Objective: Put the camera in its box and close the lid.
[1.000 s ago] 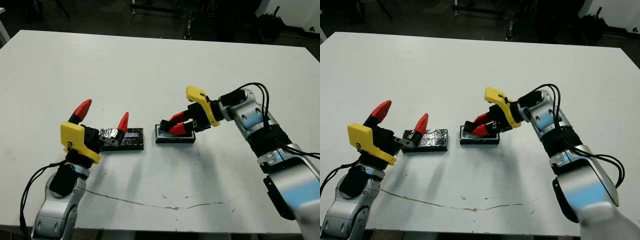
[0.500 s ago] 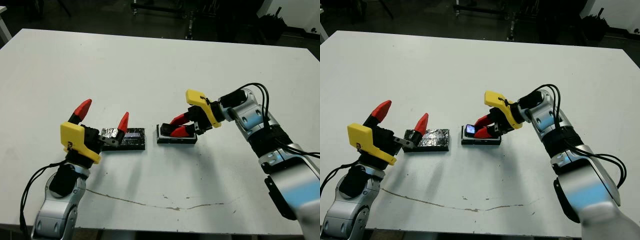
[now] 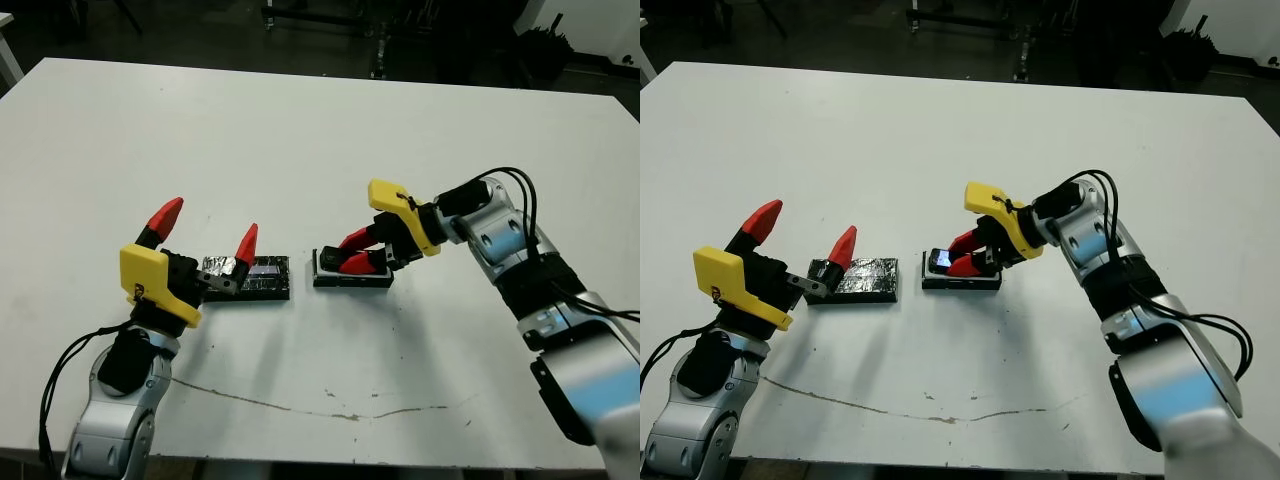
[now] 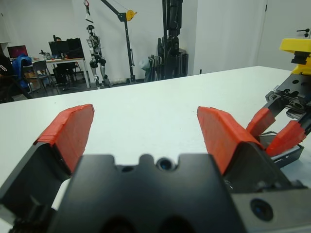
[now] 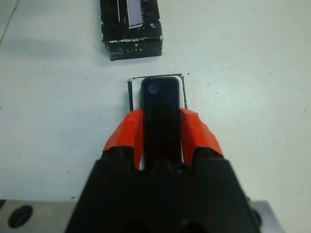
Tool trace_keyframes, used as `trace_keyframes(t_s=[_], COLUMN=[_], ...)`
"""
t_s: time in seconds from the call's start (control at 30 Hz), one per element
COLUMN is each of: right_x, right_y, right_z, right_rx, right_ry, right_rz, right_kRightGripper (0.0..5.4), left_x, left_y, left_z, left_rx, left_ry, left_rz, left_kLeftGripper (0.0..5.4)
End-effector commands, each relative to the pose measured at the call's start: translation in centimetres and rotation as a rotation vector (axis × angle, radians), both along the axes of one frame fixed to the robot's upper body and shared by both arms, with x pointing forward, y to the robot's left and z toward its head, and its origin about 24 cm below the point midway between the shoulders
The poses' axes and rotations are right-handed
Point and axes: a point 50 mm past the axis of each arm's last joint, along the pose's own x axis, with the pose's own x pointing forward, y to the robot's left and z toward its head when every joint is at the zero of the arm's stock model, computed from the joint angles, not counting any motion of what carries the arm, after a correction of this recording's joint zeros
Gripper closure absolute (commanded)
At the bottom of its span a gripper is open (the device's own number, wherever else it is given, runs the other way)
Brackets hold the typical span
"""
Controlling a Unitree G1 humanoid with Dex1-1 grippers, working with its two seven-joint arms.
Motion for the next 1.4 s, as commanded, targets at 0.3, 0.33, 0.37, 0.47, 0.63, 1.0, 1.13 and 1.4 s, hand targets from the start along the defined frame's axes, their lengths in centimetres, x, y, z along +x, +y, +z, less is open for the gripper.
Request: trace_keyframes(t_s=[0.3,0.33,0.37,0.47,0.63,1.0,1.13,1.4], right_x=[0.1,0.1,0.1,0.0,-0.1,-3.0,-4.8,-6.6], right_y=[-2.1,-2.1,-2.1,-2.1,-2.5,-4.7,-4.3,-2.1], right_z=[1.6,1.7,2.0,2.7,4.7,7.6,5.5,3.0], right_rx=[0.002,0.015,0.042,0.098,0.161,0.424,0.418,0.368], right_ry=[-0.021,-0.014,-0.007,-0.008,-0.123,-0.501,-0.57,-0.609], right_rz=[-0.062,-0.067,-0.069,-0.065,-0.026,-0.485,-0.622,-0.651], right_kRightGripper=[1.9,1.77,1.63,1.19,0.48,0.29,0.87,2.04], left_x=[-0.2,-0.2,-0.1,-0.1,-0.2,-0.4,-0.4,-0.4], left_y=[0.0,0.0,0.0,0.0,0.0,0.0,-0.1,-0.1], left_z=[-0.2,-0.2,-0.2,-0.2,-0.3,-0.3,-0.3,-0.4], left_rx=[0.01,0.011,0.007,0.003,0.005,0.005,0.006,-0.001], left_ry=[0.012,0.012,0.013,0.01,0.013,0.018,0.022,0.021], left_rz=[0.004,0.003,0.001,-0.003,0.0,0.006,0.009,0.003], left_kLeftGripper=[0.0,0.0,0.0,0.0,0.0,0.0,0.0,0.0])
